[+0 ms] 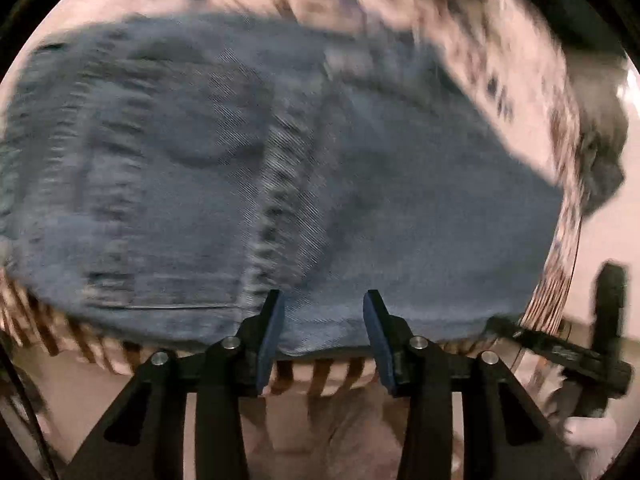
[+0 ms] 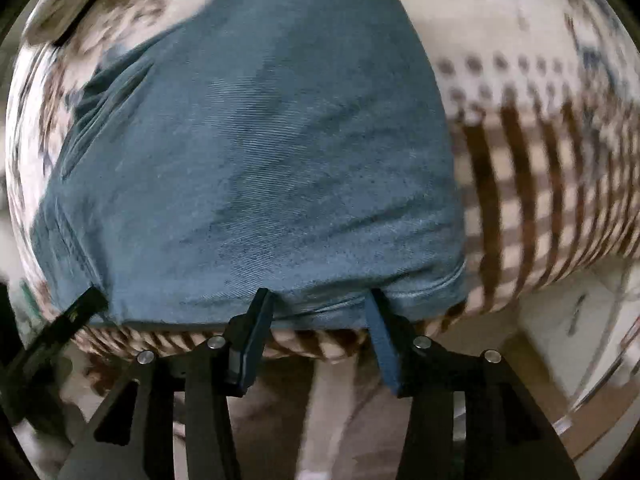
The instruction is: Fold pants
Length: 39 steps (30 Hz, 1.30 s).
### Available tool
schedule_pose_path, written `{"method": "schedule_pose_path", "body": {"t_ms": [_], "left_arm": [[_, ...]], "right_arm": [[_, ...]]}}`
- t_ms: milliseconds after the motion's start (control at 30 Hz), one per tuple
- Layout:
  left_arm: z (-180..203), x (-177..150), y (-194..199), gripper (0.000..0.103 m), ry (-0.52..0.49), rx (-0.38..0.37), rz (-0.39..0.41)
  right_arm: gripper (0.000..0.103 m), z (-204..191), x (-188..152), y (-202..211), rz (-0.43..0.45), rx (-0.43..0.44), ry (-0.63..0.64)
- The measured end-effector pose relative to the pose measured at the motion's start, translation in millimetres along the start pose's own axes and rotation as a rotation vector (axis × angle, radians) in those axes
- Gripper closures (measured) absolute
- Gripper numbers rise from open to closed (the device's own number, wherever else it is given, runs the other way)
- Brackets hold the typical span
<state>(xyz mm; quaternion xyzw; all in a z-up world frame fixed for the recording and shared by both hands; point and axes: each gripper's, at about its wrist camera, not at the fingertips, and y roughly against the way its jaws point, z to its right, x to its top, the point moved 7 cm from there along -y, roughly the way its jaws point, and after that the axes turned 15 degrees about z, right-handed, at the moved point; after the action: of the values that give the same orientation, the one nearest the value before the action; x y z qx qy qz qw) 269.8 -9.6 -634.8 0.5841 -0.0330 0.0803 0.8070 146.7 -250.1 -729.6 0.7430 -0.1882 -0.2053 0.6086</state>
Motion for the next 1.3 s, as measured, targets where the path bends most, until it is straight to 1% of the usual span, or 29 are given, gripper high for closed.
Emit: {"method": "schedule_pose_path", "body": {"t_ms": [33,67,100,133,200,233,333,367,400,467,500,533,567,600,633,667,733,767,833,867,900,933,1000,1033,1067,1133,1233,1267,1300], "left_arm": [[-9.1,3.8,13.2,0.059,0.027,0.004,0.046],[-21.4,5.4,24.4,0.032,0.061,0.016,0.088],[-34.6,6.4,32.4,0.013,0.101,0.024,0.113],[-48.8,5.9,39.4,0.0,0.16,0.017,0.13],[-93.6,8.1,55.7,0.0,0.351,-0.017,0.2],[-108.6,6.7,60.7,0.0,0.422,-0.029,0.225],[-190.8,-10.0,77.5,0.0,0.797,-0.034,0.359],[-200.6,-13.3,78.3,0.001,0.863,-0.026,0.378],[-224.6,-19.2,77.5,0.003,0.948,-0.029,0.398],[-244.7,-26.0,72.8,0.018,1.015,-0.01,0.423],[-253.7,-26.2,71.2,0.021,1.03,-0.012,0.435],[-254.3,-25.6,67.2,0.029,1.034,-0.008,0.445],[-258.4,-22.3,67.2,0.035,1.027,-0.007,0.454],[-262.3,-17.7,68.1,0.037,1.011,-0.002,0.46],[-265.9,-13.3,69.6,0.042,0.991,0.007,0.466],[-265.6,-9.5,68.2,0.053,0.973,0.005,0.476],[-248.4,1.3,51.6,0.063,0.931,0.031,0.485],[-246.8,3.6,48.8,0.068,0.919,0.022,0.498],[-242.2,1.2,42.4,0.068,0.908,0.021,0.507],[-240.9,0.6,36.7,0.061,0.916,0.02,0.505],[-243.4,-2.0,32.5,0.058,0.93,0.018,0.492],[-245.6,-3.7,27.5,0.053,0.954,-0.006,0.483],[-247.6,-0.9,25.5,0.056,0.953,-0.013,0.481],[-245.8,3.0,28.3,0.064,0.926,-0.001,0.49],[-241.2,6.4,32.6,0.069,0.887,0.019,0.501],[-231.7,9.5,45.0,0.074,0.818,0.07,0.521],[-213.6,13.4,64.5,0.078,0.749,0.122,0.556],[-202.8,14.8,74.7,0.079,0.715,0.139,0.576],[-193.2,17.3,83.4,0.079,0.681,0.154,0.589]], "right_arm": [[0.052,-5.0,0.8,1.8,0.0,0.004,-0.003],[0.052,-11.9,3.1,5.7,0.007,0.011,0.014],[0.052,-17.0,4.8,10.3,0.012,0.015,0.03],[0.051,-28.0,6.4,14.0,0.015,0.019,0.049],[0.048,-68.1,6.0,12.0,0.011,0.041,0.107],[0.048,-84.1,5.8,11.2,0.009,0.046,0.142],[0.048,-129.6,4.6,2.9,0.003,0.04,0.24],[0.048,-143.6,5.3,-0.5,0.002,0.043,0.258],[0.048,-154.4,7.7,-3.3,0.005,0.044,0.27],[0.048,-178.3,11.2,-9.4,0.016,0.034,0.299],[0.048,-187.0,13.7,-13.1,0.022,0.029,0.315],[0.048,-194.3,16.5,-14.5,0.026,0.023,0.327],[0.048,-202.2,18.0,-16.9,0.028,0.015,0.344],[0.048,-207.3,18.5,-19.4,0.029,0.009,0.356],[0.048,-212.3,20.4,-22.0,0.03,0.004,0.366],[0.048,-214.9,22.8,-24.0,0.032,-0.003,0.377],[0.048,-220.4,24.4,-29.0,0.029,-0.017,0.39],[0.048,-221.1,24.3,-30.9,0.026,-0.022,0.389],[0.048,-224.5,23.2,-35.5,0.02,-0.029,0.381],[0.048,-223.8,24.2,-36.4,0.019,-0.035,0.379],[0.048,-221.3,27.0,-35.8,0.023,-0.039,0.372],[0.048,-218.8,29.2,-35.7,0.025,-0.036,0.362],[0.048,-211.3,35.8,-35.6,0.024,-0.034,0.348],[0.048,-206.5,41.3,-34.8,0.027,-0.032,0.342],[0.048,-200.7,46.7,-33.4,0.03,-0.033,0.34],[0.048,-192.8,53.9,-30.6,0.049,-0.04,0.334],[0.048,-175.6,67.3,-24.2,0.086,-0.067,0.34],[0.048,-154.6,75.7,-14.4,0.099,-0.089,0.353],[0.048,-145.5,78.5,-9.8,0.108,-0.107,0.365]]}}
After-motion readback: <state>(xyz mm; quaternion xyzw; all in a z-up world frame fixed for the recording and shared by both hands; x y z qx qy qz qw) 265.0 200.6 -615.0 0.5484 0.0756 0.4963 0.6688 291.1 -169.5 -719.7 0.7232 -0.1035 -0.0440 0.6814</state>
